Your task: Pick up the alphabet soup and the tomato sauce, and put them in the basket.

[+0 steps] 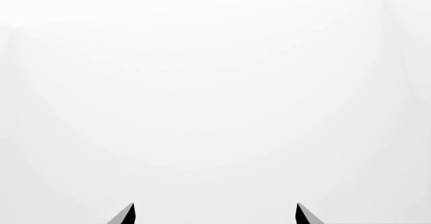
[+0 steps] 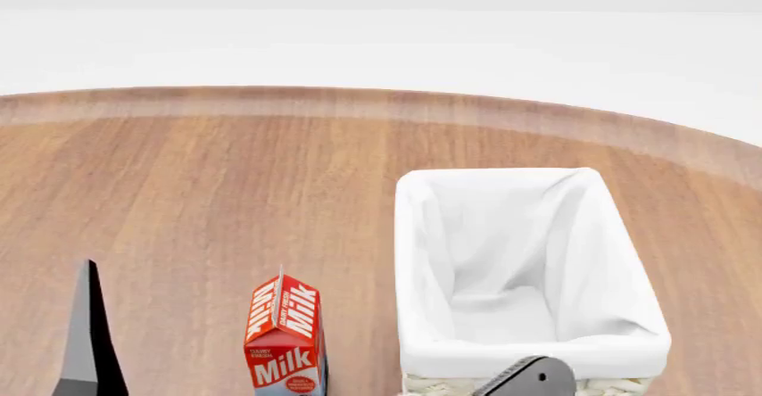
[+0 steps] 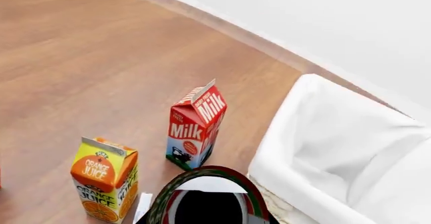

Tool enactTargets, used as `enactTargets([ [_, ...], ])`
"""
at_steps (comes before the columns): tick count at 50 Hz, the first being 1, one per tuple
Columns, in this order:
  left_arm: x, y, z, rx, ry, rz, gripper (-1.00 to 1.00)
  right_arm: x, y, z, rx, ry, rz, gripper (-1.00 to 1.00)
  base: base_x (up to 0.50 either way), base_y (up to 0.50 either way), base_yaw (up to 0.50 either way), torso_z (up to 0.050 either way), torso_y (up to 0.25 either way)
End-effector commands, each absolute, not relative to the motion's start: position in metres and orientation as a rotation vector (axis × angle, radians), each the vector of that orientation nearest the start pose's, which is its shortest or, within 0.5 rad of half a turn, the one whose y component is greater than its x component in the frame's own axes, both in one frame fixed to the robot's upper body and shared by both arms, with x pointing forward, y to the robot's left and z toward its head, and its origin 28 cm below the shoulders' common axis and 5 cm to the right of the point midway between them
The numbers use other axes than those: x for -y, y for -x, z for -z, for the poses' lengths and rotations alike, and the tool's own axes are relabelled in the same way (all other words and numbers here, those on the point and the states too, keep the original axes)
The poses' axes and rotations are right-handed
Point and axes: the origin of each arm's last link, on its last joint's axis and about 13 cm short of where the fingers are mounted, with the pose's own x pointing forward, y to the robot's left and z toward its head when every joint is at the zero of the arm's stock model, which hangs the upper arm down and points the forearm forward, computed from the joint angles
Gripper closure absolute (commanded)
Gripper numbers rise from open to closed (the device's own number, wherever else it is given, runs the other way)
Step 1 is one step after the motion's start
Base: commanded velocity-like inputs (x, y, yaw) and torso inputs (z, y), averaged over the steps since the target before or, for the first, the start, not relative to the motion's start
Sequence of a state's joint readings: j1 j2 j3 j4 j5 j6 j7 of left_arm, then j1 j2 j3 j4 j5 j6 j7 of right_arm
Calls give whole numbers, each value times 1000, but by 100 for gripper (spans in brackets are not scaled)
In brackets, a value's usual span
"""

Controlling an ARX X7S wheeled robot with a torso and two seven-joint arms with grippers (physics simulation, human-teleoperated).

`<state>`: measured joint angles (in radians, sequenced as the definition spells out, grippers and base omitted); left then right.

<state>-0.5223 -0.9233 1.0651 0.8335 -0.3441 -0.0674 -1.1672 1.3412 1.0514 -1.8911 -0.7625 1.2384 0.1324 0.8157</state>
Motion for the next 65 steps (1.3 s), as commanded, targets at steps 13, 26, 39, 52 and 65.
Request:
enactTargets([
  [13,-194,-156,-155,533,-117,44,-100,128,-178,-232,-74,290,-416,100,0,0,0,0,1],
  [26,-194,-157,-155,533,-117,44,-100,132,-214,-260,-12,255,-311,100,0,0,0,0,0],
  [39,-195,-156,-159,543,-113,39,-100,131,-247,-274,7,224,-238,100,0,0,0,0,0],
  [52,-196,-155,-161,555,-103,33,-100,132,-281,-257,-40,190,-171,100,0,0,0,0,0],
  [65,-197,-154,-161,562,-96,26,-100,130,-309,-226,-98,166,-115,100,0,0,0,0,1],
])
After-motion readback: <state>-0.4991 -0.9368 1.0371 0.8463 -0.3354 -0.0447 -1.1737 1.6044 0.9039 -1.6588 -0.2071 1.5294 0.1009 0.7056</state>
